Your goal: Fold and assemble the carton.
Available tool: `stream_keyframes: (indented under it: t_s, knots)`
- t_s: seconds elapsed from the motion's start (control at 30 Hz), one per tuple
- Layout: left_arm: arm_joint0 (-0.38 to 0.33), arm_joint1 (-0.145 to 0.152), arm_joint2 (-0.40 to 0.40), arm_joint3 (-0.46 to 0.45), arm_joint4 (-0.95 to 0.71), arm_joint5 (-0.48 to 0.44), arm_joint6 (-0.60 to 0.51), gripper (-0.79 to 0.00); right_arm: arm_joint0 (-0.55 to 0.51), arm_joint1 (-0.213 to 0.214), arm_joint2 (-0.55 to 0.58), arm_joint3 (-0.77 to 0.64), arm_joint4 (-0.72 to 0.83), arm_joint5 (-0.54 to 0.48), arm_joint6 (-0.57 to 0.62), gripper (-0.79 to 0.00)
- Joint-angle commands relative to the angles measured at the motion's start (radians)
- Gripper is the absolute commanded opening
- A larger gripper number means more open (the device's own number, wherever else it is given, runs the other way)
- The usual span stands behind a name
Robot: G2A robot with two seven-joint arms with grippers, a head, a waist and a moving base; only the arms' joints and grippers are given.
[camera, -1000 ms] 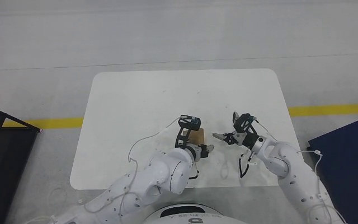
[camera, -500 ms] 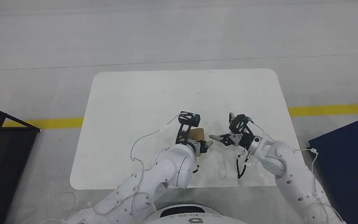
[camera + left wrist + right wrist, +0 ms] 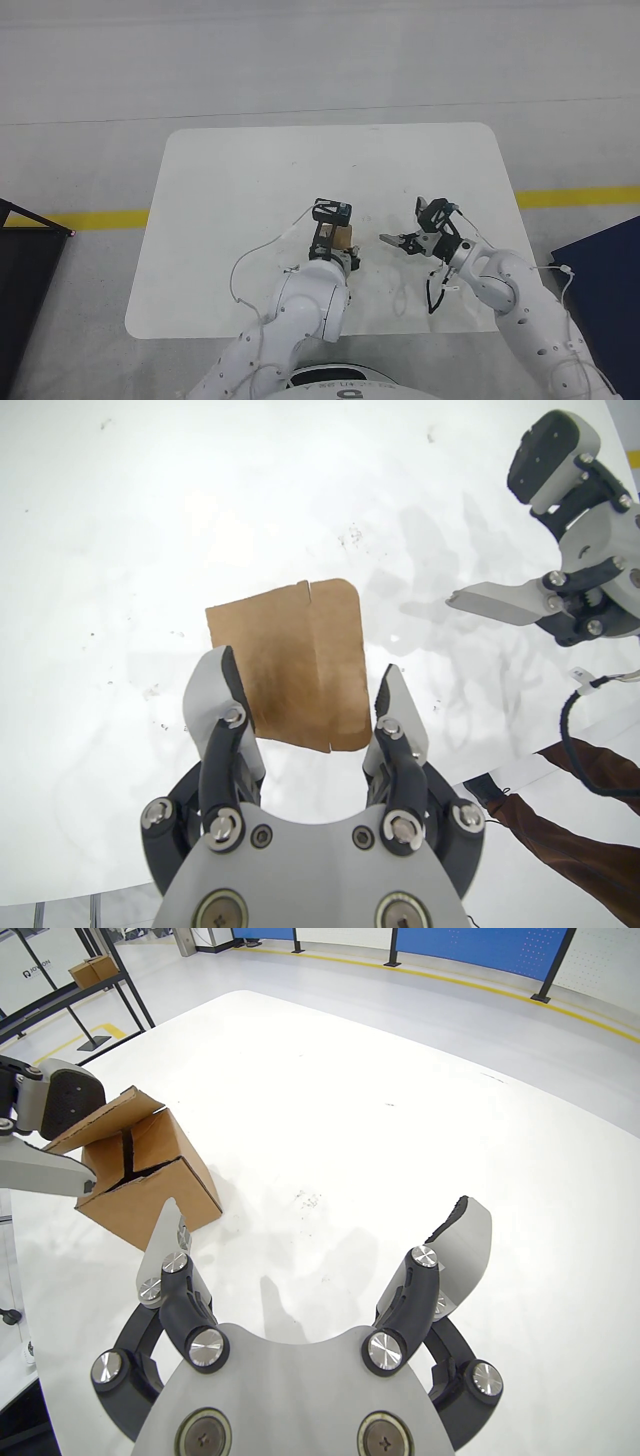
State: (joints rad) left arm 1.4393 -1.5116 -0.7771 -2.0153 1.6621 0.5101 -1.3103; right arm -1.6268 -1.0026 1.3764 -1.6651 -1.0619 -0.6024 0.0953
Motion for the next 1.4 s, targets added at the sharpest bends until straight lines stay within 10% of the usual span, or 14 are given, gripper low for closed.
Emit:
stream_keyframes:
  t_s: [0.0, 0.6, 0.67, 0.7, 1.37]
  knots:
    - [0.012, -0.020, -0.011, -0.001, 0.035, -0.013, -0.013, -0.739, 0.000, 0.000, 0.001, 0.000, 0.002, -0.001, 0.001, 0.000]
    - [0.006, -0.145, -0.090, 0.046, 0.159, -0.094, -0.094, -0.785, 0.014, -0.002, -0.002, 0.002, 0.013, -0.003, 0.013, 0.000]
    - [0.007, -0.147, -0.093, 0.046, 0.152, -0.095, -0.095, -0.342, 0.016, -0.003, -0.002, 0.003, 0.015, -0.002, 0.016, 0.000]
    - [0.007, -0.147, -0.093, 0.045, 0.150, -0.096, -0.096, 0.000, 0.017, -0.003, 0.000, 0.003, 0.017, -0.003, 0.019, 0.000]
    - [0.094, -0.082, -0.177, -0.249, 0.044, -0.141, -0.082, 0.000, 0.018, 0.002, 0.027, 0.012, 0.035, -0.019, 0.068, 0.000]
